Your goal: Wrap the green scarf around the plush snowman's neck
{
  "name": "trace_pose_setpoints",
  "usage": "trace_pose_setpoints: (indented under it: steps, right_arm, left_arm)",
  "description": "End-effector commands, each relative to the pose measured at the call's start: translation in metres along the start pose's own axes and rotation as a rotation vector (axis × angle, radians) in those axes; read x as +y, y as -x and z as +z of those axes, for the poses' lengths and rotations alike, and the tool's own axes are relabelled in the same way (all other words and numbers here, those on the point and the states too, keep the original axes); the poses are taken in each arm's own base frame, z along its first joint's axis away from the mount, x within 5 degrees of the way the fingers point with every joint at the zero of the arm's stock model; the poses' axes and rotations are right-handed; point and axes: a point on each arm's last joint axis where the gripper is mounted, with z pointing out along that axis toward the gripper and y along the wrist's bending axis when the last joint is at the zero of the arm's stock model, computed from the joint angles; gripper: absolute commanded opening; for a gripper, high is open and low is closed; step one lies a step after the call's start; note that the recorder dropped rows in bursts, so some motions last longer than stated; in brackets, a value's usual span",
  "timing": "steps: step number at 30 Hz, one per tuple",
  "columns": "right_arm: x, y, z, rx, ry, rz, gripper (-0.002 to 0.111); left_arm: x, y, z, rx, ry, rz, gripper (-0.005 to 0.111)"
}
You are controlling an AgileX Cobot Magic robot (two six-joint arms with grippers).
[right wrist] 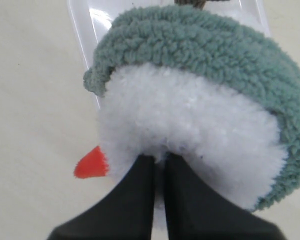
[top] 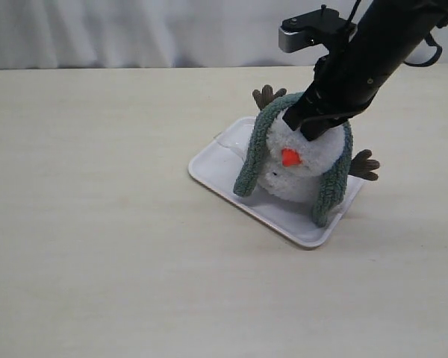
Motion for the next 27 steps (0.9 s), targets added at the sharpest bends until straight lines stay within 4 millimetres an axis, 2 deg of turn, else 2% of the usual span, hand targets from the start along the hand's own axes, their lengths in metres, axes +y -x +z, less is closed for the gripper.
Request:
trace_pose_setpoints:
  steps: [1, 3, 6, 9, 12, 17, 20, 23, 27]
  right_arm:
    - [-0.001, -0.002, 0.004, 0.020, -0.003, 0.002, 0.004]
    - [-0.001, -0.002, 0.004, 0.020, -0.003, 0.002, 0.004]
    - [-0.001, -0.002, 0.004, 0.020, -0.003, 0.002, 0.004]
    - [-0.001, -0.002, 0.004, 0.020, -0.003, 0.002, 0.004]
    - [-0.001, -0.002, 0.004, 0.016, -0.004, 0.002, 0.004]
    - [-0.001, -0.002, 0.004, 0.016, -0.004, 0.002, 0.004]
    - [-0.001, -0.002, 0.004, 0.016, -0.004, 0.002, 0.004]
    - [-0.001, -0.002, 0.004, 0.016, -0.004, 0.002, 0.004]
    - [-0.001, -0.002, 0.004, 0.016, -0.004, 0.002, 0.004]
  left_arm:
    - [-0.020, -0.019, 0.045, 0.181, -0.309, -0.047, 0.000]
    - [-0.018, -0.033, 0.069, 0.248, -0.371, -0.061, 0.005]
    - [-0.014, -0.055, 0.100, 0.325, -0.438, -0.021, 0.021]
    - [-0.012, -0.088, 0.131, 0.432, -0.504, 0.011, 0.041]
    - [-0.024, -0.127, 0.156, 0.529, -0.598, 0.084, 0.051]
    - [-0.049, -0.180, 0.195, 0.650, -0.686, 0.259, 0.051]
    - [-0.059, -0.207, 0.216, 0.707, -0.656, 0.317, 0.051]
    - [-0.068, -0.224, 0.237, 0.680, -0.651, 0.397, 0.051]
    - [-0.075, -0.238, 0.254, 0.654, -0.671, 0.434, 0.051]
